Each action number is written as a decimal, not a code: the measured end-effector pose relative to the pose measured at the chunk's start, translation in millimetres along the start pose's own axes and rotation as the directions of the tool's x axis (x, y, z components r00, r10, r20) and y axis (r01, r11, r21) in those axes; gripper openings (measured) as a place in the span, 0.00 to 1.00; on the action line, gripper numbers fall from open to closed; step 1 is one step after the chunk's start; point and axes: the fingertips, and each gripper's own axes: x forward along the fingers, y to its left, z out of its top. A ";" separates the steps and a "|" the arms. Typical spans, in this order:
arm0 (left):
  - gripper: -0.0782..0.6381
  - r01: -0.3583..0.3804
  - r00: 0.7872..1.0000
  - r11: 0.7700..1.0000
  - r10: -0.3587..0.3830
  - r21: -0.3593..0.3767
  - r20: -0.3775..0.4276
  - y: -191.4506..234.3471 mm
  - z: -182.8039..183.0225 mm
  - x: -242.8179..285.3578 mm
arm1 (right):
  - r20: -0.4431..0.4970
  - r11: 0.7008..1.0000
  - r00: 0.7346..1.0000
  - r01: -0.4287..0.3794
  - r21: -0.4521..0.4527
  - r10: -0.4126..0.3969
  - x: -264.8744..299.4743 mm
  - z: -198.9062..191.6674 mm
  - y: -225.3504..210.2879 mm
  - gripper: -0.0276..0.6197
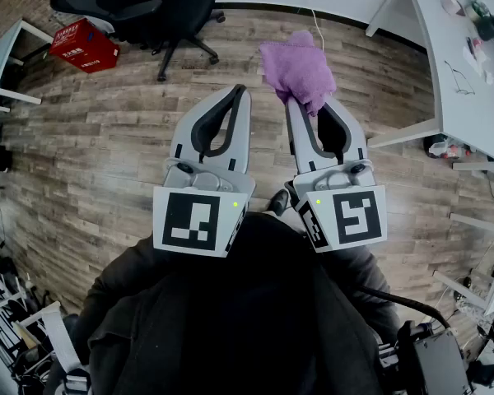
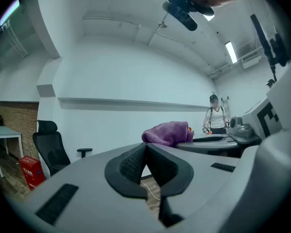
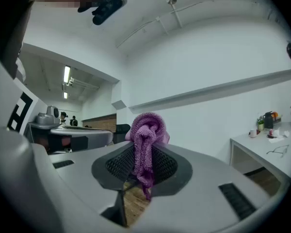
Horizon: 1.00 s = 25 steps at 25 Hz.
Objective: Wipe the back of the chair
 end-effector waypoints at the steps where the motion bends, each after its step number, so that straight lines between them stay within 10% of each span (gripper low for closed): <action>1: 0.11 0.001 1.000 1.000 -0.001 0.001 -0.003 -3.1 -1.0 1.6 | 0.001 1.000 1.000 0.002 0.004 -0.002 -1.7 -0.6 -3.1 0.17; 25: 0.11 -0.006 0.996 0.998 0.011 0.056 -0.091 -46.6 -34.8 89.2 | -0.003 0.988 1.000 -0.014 0.151 0.015 7.4 -30.4 -110.1 0.17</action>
